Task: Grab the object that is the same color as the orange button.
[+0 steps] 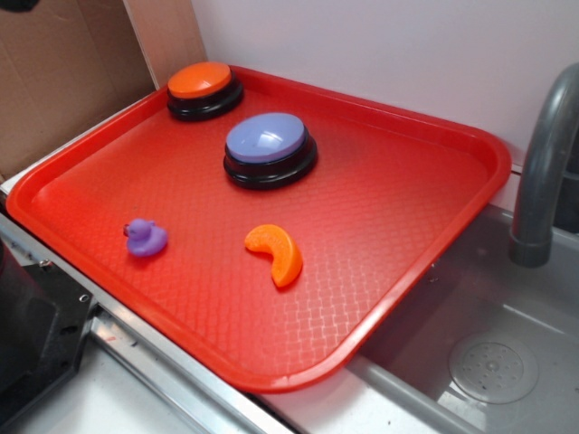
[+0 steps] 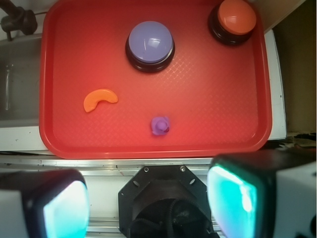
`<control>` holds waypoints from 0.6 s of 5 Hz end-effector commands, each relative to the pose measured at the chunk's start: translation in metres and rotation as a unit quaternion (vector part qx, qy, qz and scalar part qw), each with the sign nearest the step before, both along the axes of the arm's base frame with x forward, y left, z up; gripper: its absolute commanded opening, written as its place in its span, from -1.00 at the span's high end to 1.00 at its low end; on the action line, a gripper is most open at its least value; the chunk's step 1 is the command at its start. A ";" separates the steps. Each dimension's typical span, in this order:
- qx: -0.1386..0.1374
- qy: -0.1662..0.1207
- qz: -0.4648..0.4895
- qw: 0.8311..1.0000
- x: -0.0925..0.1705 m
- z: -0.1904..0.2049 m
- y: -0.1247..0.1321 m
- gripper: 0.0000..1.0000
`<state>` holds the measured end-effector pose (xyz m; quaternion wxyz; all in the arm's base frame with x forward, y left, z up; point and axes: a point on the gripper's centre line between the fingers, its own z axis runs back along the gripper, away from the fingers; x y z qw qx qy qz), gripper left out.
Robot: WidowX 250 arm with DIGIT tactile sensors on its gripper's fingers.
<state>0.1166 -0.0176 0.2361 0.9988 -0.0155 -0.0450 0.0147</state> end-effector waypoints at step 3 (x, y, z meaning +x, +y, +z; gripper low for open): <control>-0.034 -0.024 0.070 0.997 0.020 -0.037 -0.024 -1.00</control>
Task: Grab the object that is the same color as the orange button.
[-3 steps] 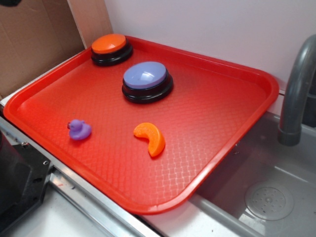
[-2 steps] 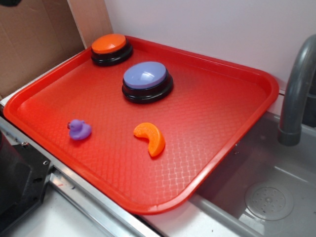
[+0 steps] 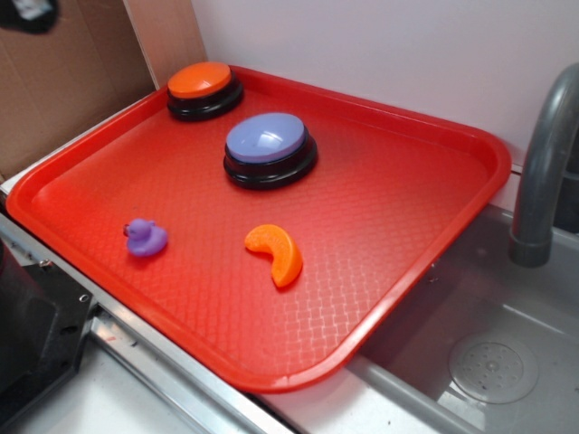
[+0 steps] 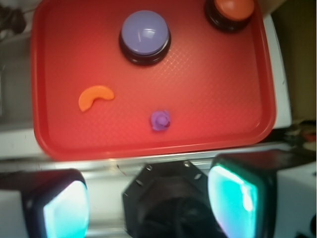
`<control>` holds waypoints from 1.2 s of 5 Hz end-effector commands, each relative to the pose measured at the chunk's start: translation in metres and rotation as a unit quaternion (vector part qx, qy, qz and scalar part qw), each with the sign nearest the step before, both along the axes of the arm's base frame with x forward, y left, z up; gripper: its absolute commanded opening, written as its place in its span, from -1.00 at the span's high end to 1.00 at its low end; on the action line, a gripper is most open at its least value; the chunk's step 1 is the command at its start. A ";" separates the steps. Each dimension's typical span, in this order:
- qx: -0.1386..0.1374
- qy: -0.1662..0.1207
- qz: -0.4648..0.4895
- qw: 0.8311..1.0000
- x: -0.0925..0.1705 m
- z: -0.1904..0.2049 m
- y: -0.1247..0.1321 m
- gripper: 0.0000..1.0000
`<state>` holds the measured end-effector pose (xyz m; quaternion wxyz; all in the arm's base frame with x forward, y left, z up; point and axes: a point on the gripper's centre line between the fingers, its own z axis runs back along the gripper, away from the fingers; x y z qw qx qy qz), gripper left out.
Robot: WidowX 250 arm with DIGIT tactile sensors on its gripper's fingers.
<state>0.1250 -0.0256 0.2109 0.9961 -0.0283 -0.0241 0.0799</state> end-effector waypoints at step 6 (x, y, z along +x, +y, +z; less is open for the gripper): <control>-0.061 -0.048 0.323 0.943 0.081 -0.161 -0.072 -1.00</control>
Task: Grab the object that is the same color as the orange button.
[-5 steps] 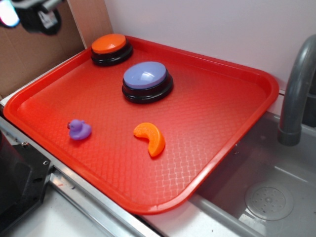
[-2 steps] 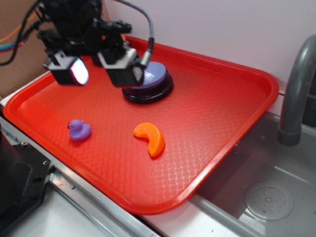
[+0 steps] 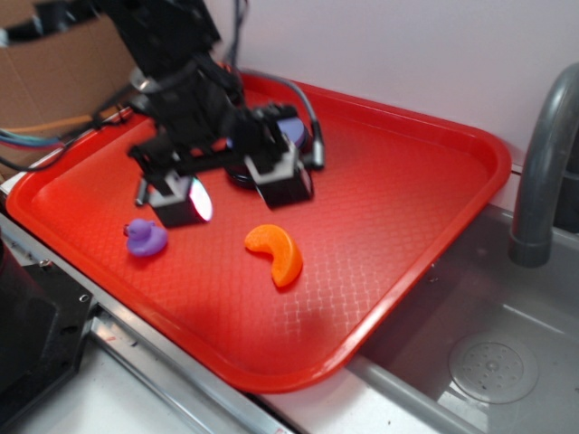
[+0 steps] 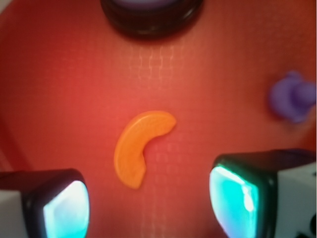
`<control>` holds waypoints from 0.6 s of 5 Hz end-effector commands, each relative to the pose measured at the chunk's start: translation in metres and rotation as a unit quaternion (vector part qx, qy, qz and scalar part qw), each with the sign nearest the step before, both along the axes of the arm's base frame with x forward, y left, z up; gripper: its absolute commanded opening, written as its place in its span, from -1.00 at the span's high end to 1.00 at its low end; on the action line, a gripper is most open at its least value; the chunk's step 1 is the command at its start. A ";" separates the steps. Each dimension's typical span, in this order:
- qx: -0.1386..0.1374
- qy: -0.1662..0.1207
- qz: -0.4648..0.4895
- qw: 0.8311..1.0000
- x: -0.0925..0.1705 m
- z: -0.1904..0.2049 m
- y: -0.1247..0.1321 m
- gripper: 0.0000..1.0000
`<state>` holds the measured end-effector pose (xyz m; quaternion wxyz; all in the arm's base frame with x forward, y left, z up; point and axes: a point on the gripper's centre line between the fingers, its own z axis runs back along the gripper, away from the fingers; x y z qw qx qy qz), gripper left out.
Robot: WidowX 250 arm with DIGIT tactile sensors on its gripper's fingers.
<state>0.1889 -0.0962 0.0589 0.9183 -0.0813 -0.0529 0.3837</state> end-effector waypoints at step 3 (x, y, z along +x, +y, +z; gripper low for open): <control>0.011 -0.017 0.018 1.000 0.026 -0.035 -0.015 1.00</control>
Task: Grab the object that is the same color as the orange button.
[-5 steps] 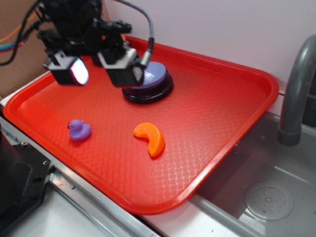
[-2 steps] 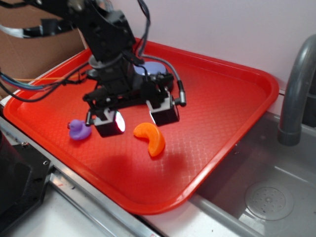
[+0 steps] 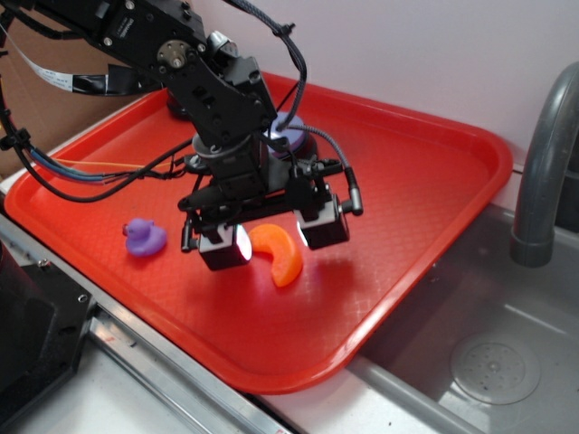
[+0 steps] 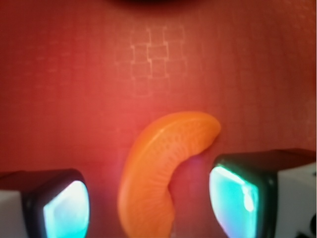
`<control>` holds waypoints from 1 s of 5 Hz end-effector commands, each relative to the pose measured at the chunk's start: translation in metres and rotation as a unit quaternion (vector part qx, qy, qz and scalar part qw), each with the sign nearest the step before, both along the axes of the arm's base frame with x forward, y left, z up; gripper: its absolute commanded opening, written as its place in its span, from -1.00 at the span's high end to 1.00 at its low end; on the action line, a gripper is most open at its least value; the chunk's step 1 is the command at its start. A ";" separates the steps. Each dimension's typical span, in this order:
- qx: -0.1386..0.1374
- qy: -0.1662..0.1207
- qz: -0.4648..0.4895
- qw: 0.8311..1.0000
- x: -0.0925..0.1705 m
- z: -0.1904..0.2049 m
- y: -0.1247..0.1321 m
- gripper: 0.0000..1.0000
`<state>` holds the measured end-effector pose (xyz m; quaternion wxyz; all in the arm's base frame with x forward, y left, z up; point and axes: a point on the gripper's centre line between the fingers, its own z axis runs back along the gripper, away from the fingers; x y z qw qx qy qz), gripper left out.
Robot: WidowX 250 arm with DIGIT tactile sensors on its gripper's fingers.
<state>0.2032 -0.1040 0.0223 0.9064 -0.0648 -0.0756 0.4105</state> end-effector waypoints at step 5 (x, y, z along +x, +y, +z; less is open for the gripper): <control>0.041 0.011 -0.051 0.998 0.005 0.031 0.011 1.00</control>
